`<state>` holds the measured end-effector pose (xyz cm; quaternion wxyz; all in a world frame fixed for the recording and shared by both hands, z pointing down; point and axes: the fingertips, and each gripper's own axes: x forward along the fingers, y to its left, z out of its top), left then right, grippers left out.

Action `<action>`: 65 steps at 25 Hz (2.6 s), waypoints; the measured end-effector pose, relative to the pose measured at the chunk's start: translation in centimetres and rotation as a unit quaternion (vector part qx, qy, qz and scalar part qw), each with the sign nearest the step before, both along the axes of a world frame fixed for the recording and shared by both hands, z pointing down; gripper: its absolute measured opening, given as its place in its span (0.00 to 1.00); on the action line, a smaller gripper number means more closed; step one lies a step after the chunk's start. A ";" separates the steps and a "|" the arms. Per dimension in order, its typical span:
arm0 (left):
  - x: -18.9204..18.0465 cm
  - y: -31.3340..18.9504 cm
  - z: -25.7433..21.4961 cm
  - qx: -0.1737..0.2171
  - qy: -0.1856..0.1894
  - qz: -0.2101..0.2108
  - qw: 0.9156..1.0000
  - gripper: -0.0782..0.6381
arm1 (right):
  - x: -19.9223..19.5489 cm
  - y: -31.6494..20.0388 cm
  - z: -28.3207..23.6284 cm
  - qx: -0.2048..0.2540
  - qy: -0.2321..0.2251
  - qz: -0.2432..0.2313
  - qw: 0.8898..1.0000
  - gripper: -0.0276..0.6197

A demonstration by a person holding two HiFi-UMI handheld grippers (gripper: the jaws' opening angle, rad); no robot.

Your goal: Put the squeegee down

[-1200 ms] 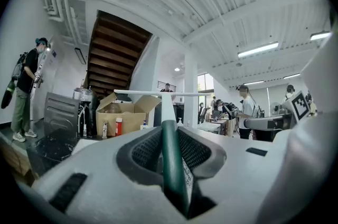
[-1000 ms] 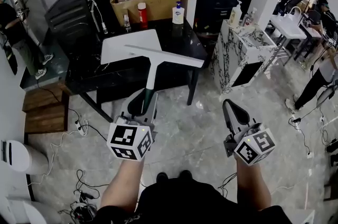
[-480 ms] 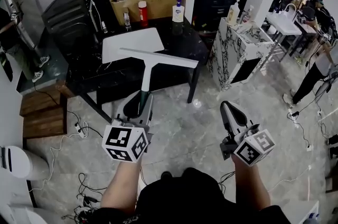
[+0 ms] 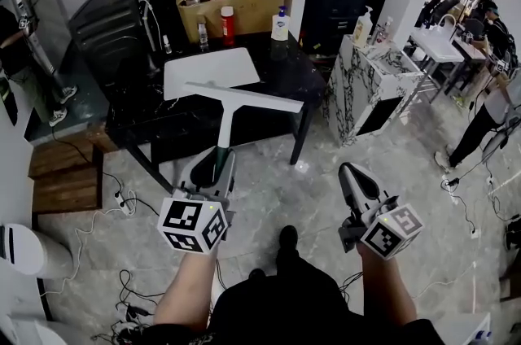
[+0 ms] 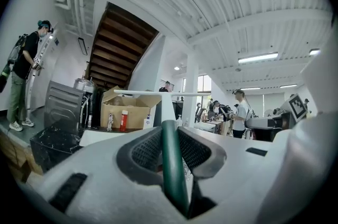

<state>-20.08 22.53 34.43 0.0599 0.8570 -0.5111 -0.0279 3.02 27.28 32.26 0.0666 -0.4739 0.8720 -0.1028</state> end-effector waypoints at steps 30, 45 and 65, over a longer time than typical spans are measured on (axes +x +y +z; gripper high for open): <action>7.9 -20.4 3.2 -0.056 -0.047 -0.006 0.997 0.25 | 5.1 -22.0 7.2 -0.087 -0.041 -0.062 0.993 0.05; 10.6 -23.9 1.1 -0.039 -0.055 -0.042 0.997 0.25 | 7.7 -26.2 5.6 -0.061 -0.032 -0.100 0.993 0.05; 10.5 -37.5 2.1 -0.024 -0.016 -0.013 0.999 0.25 | 6.7 -38.0 6.3 -0.077 -0.006 -0.080 0.994 0.05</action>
